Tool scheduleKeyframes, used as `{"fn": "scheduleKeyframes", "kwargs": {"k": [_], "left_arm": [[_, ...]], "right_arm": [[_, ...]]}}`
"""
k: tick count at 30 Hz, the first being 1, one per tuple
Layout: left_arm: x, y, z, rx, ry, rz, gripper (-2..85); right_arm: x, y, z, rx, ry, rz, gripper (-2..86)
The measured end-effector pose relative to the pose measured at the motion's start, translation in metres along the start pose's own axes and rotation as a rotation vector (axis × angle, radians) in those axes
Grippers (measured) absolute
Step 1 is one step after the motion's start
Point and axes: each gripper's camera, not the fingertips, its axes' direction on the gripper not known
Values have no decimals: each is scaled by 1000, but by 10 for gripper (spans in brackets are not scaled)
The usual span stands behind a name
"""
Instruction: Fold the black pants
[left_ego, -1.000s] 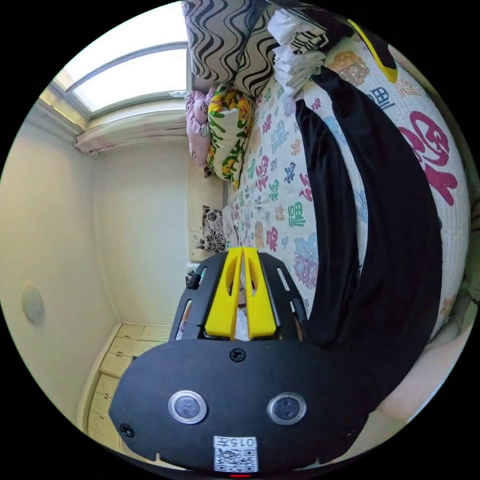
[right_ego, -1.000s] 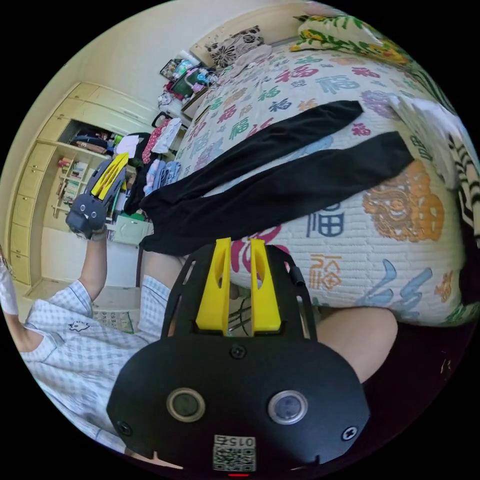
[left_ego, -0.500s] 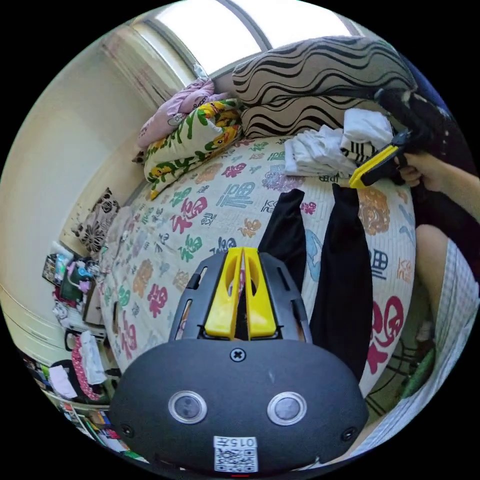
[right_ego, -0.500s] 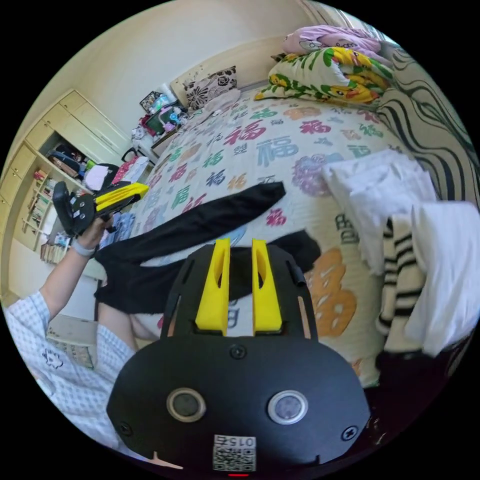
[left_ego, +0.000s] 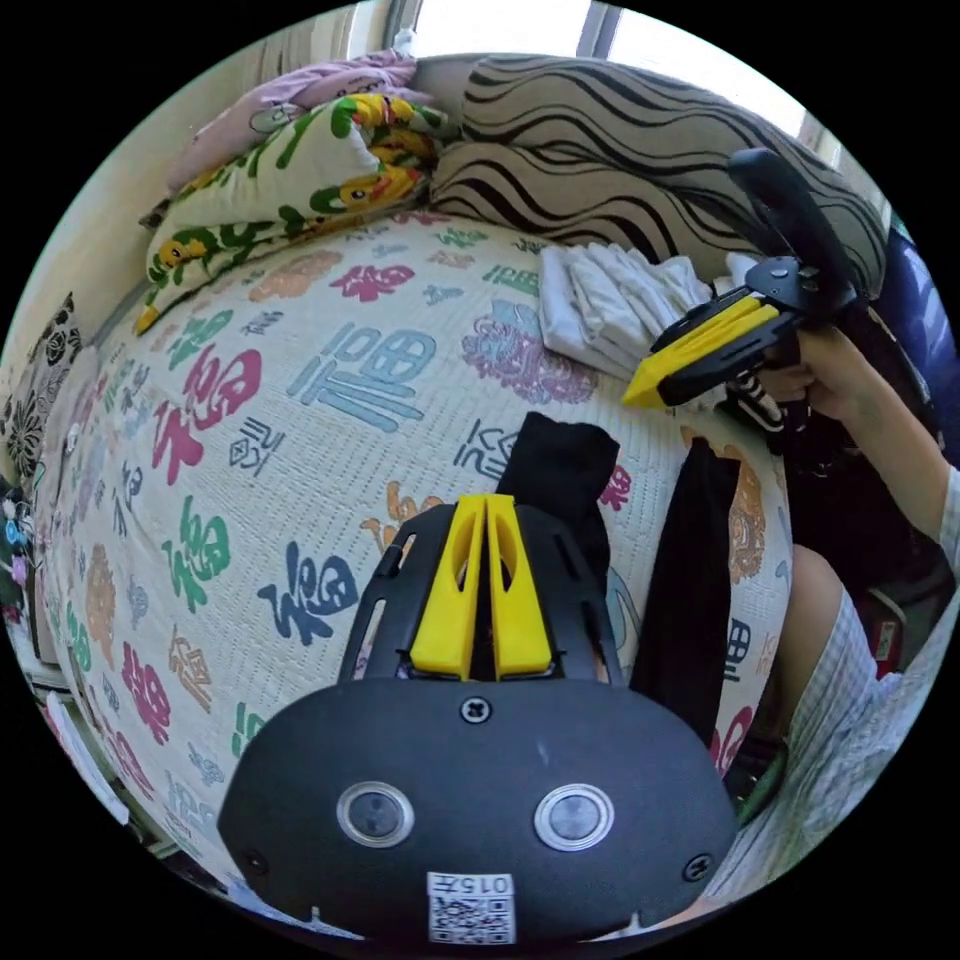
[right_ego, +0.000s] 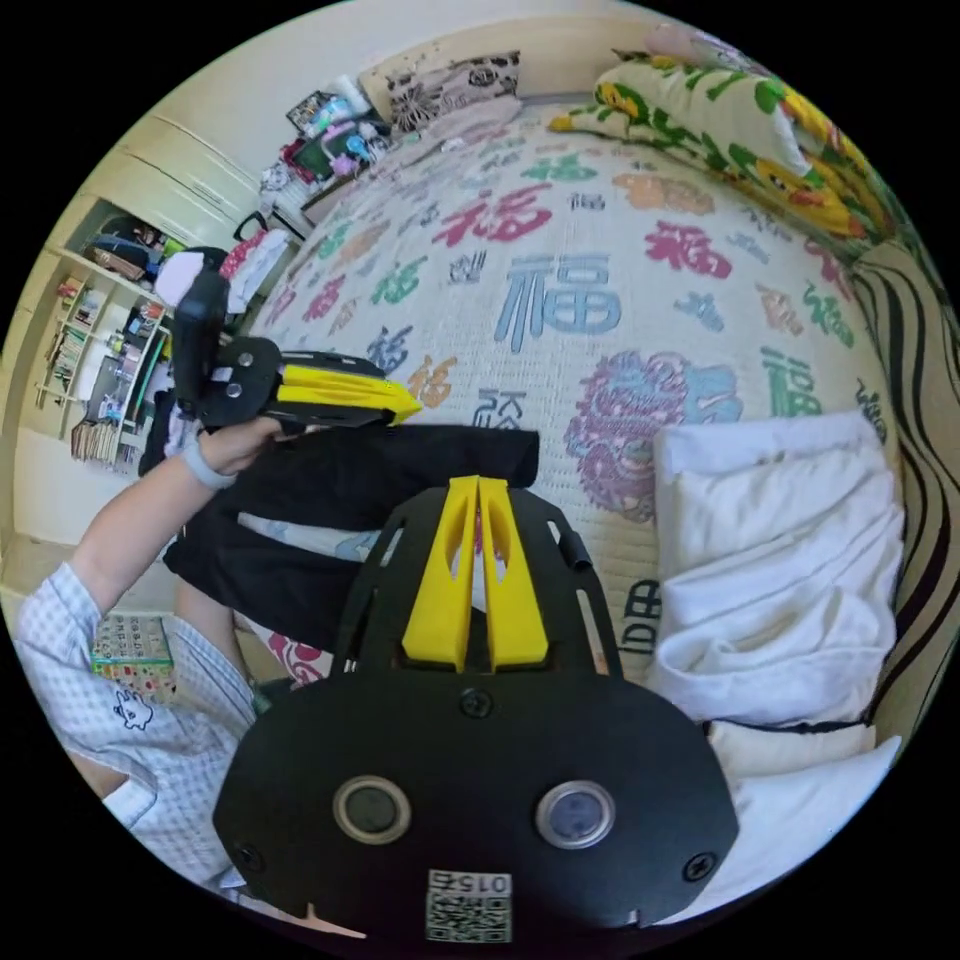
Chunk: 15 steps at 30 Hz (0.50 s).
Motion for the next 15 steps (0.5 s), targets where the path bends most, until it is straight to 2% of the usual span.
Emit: {"fn": "scheduleKeyframes", "kwargs": {"k": [3,5,7,10,12,13,15], "left_arm": [[-21,-2,-8,77,16,-39,-2],[-25,-4,7,22,52,-34,3],[-27,-4,36,-70,93,-38,17],[-32,-4,71,-131,201,-92,36],[-33,-3,85,-171,211,-98,22],[-35,-3,84,-158,190,-92,12],[-41,-1,69,-75,152,-113,4]], "right_arm": [[7,-12,-29,121,20,-24,6],[14,-16,-17,78,90,-9,24],[23,-15,21,-73,-32,-53,64],[25,-13,60,-151,-11,-98,89],[21,-16,70,-142,-1,-139,59],[18,-20,70,-129,14,-152,15],[19,-29,61,-139,6,-154,2]]}}
